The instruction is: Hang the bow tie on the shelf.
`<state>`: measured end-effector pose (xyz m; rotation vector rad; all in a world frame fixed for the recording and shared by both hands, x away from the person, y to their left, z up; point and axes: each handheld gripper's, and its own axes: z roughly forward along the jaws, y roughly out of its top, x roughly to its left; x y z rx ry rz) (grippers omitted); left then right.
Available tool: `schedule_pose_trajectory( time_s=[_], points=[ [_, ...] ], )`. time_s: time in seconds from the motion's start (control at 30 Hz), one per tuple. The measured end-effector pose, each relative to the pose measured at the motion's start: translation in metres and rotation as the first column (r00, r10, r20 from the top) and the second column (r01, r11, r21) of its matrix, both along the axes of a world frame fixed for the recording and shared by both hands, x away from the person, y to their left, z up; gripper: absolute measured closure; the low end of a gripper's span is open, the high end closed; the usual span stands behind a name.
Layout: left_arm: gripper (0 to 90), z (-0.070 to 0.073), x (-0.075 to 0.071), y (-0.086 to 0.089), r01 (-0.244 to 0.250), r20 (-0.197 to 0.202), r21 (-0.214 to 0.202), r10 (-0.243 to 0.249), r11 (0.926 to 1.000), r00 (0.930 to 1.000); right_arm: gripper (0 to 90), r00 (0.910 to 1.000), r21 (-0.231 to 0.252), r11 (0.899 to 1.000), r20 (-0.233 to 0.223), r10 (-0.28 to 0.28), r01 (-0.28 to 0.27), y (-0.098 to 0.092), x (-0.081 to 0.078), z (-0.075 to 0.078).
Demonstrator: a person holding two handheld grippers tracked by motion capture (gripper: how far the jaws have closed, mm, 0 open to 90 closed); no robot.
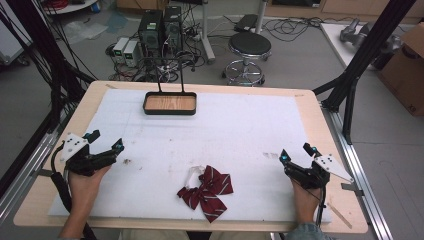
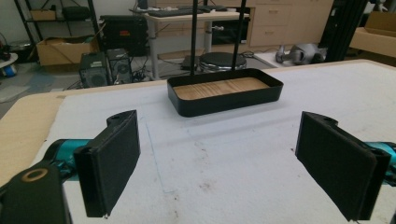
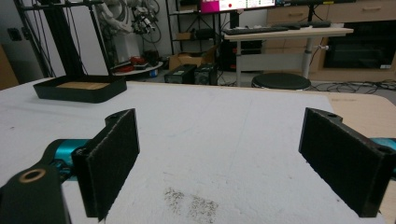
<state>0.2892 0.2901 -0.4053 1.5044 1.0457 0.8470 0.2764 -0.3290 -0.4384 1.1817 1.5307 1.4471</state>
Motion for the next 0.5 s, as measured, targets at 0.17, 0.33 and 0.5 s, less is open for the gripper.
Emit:
schedule_pose_trajectory(
  time_s=[0.17,0.33,0.5],
  points=[
    [14.3,0.0009,-0.0016,-0.0016,0.015,-0.002,0.023,-0.015,0.9996,0.9999,11.4,1.0000,0.000,1.000,0.002,0.009,-0.009,0.0000,0.0010,-0.0004],
    [14.3,0.0012,-0.0027,0.0009,0.010,-0.003,0.009,-0.010,0.9999,0.9999,11.4,1.0000,-0.002,1.000,-0.003,0.006,-0.006,0.0003,0.0008,-0.0005],
    [14.3,0.0009,-0.0025,0.0021,0.012,-0.002,0.002,-0.012,0.9999,0.9999,11.4,1.0000,-0.005,1.000,-0.003,0.004,-0.004,0.0003,0.0006,-0.0004]
  ],
)
